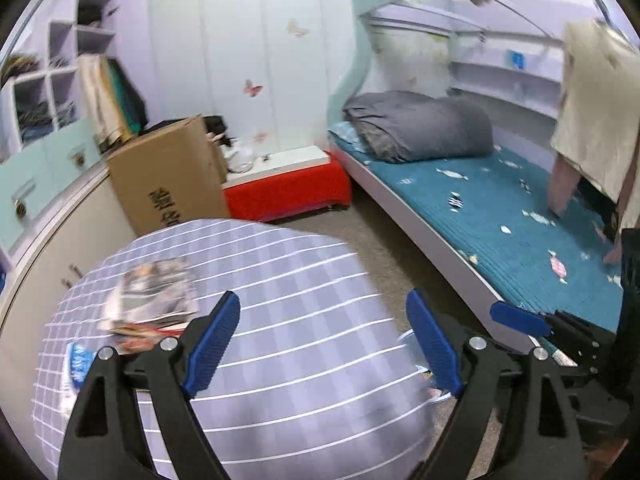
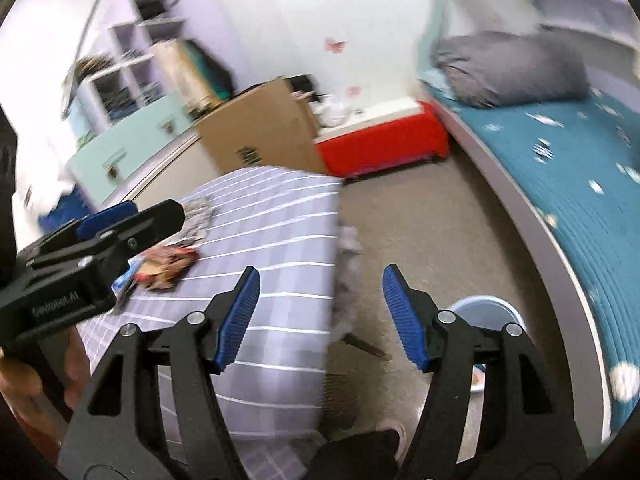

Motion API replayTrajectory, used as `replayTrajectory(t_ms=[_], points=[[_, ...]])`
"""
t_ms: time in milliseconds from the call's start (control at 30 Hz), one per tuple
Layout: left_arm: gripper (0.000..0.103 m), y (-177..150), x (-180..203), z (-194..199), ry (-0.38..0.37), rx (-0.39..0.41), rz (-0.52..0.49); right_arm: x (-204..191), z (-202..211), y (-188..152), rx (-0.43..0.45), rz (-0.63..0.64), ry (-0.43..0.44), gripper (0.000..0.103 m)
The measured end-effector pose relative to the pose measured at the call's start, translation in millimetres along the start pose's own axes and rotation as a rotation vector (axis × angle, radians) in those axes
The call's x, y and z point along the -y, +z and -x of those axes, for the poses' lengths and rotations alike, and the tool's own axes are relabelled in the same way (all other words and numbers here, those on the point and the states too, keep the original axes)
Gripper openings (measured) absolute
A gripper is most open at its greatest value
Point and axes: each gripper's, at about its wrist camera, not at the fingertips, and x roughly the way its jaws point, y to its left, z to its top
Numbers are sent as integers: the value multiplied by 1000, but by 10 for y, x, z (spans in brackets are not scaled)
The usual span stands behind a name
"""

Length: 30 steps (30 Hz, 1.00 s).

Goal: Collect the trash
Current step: 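Return both tools to the table, then grasp the blue toothpaste box with the left tool while the right tool grasps the brown bag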

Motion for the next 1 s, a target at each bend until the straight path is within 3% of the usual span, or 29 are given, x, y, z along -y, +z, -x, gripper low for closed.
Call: replayTrajectory(t_ms=[167, 400, 533, 733, 900, 967, 1000], points=[[84, -164, -822, 161, 141, -10, 55, -772, -378, 59, -63, 143, 63, 66], [84, -682, -2115, 264, 310, -73, 260, -1460, -829, 34, -125, 245, 104, 70], [84, -1011, -2619, 118, 324, -147, 351, -1750, -1146, 24, -165, 295, 96, 74], [84, -1186, -2844, -102, 268, -190, 373, -2037, -1507, 48, -204, 361, 74, 74], [37, -1296, -2898, -252, 164, -238, 402, -2159, -1744, 134, -229, 406, 77, 74], [29, -1329, -2908, -273, 139, -242, 412, -2165, -1858, 145, -260, 409, 96, 74], [21, -1335, -2913, -278, 124, -237, 415, -2160, -1891, 144, -273, 399, 114, 74]])
